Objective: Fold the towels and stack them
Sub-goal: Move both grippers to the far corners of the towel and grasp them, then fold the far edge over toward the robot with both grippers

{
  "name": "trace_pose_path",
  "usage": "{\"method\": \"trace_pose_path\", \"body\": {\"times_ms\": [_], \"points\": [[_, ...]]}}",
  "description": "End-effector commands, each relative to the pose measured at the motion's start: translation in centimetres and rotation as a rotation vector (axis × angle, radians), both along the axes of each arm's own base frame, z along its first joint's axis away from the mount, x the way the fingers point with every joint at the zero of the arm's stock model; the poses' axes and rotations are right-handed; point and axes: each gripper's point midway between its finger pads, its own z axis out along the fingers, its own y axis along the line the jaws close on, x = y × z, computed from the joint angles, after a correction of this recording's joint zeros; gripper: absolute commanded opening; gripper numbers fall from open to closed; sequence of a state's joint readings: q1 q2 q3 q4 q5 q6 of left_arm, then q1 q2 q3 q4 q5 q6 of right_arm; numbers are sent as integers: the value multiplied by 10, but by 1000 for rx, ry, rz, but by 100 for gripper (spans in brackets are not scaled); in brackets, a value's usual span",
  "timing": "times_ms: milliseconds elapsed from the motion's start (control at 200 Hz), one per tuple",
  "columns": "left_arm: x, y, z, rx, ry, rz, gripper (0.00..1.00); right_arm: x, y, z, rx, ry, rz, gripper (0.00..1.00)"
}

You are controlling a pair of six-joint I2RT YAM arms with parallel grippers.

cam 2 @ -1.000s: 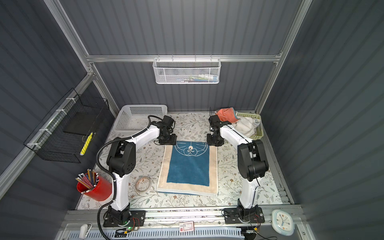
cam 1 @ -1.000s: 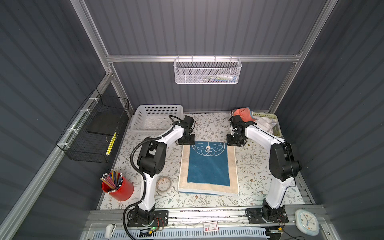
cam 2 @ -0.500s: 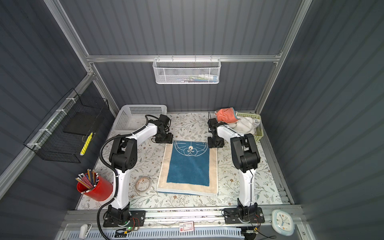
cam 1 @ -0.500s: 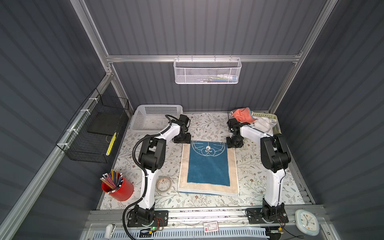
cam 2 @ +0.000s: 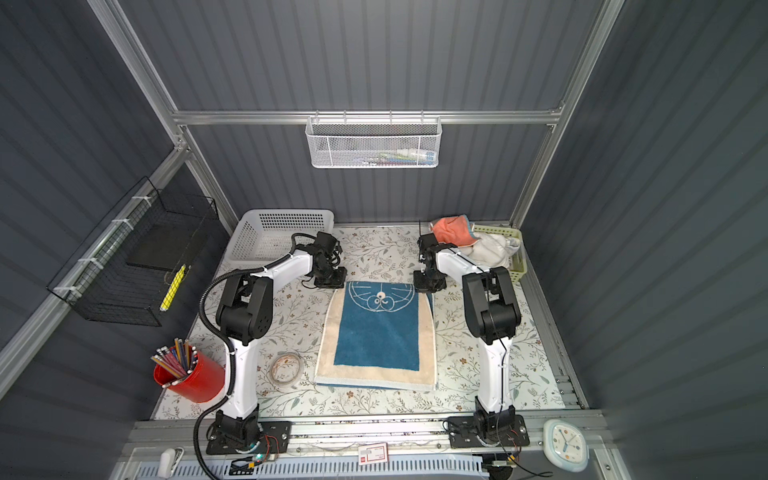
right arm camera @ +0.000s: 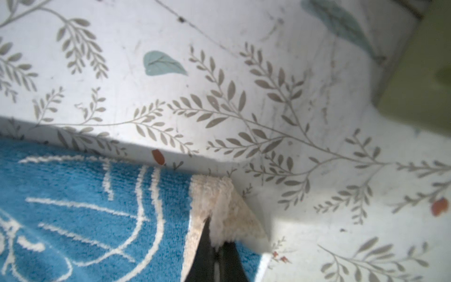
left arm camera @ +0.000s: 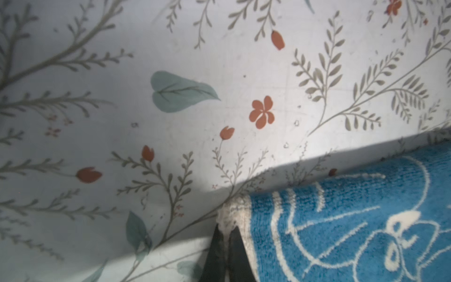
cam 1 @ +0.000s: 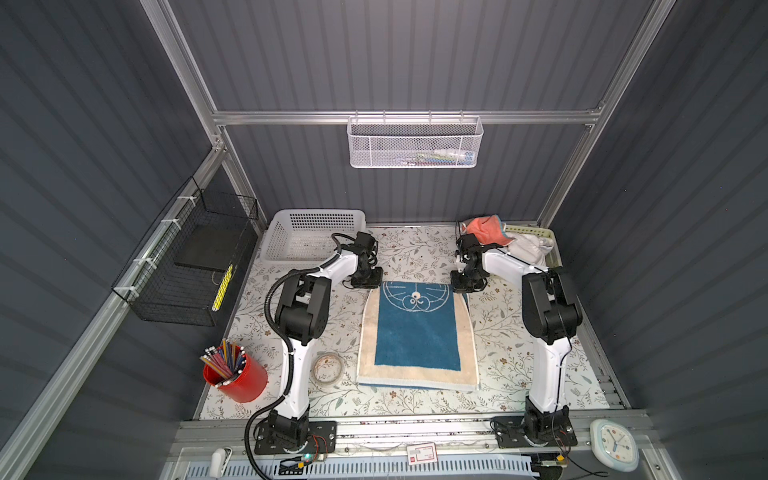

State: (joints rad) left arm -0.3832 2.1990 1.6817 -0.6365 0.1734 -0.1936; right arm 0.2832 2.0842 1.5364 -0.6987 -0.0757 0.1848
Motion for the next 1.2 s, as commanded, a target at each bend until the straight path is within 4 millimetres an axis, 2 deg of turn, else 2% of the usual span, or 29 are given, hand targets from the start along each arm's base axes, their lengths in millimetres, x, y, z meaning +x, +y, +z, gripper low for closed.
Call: {"method": "trace_pose_path", "body": {"times_ms": [0,90,280,410,495,505,545,710,780,895,981,1091,1171,1191], "points": [[-1,-8,31,-61,-52,-47,0,9,10,39,48,-111,36,0],[4,-10,52,-83,-107,-55,0,12,9,59,48,-161,42,0],[3,-16,95,-137,-186,-85,0,11,7,88,25,-219,115,0],[-12,-12,106,-159,-219,-97,0,-6,2,98,28,-229,115,0],[-30,-9,108,-201,-236,-82,0,-27,1,93,65,-225,107,2],[-37,-7,101,-198,-221,-80,0,-31,0,92,67,-220,104,2],[-50,-4,98,-210,-219,-78,0,-43,-2,89,77,-207,90,3],[-104,17,92,-229,-208,-29,0,-108,-12,72,142,-136,1,7],[-131,25,85,-242,-181,-4,0,-137,-13,68,190,-104,-37,15],[-170,40,74,-254,-131,48,24,-181,-14,66,261,-43,-102,38],[-192,51,69,-247,-102,88,46,-201,-20,71,276,-30,-151,46],[-202,63,70,-222,-105,134,53,-208,-26,79,274,-39,-188,52],[-200,68,70,-195,-97,167,56,-206,-26,76,269,-21,-199,54],[-199,68,70,-189,-92,170,57,-204,-26,70,258,6,-202,54]]}}
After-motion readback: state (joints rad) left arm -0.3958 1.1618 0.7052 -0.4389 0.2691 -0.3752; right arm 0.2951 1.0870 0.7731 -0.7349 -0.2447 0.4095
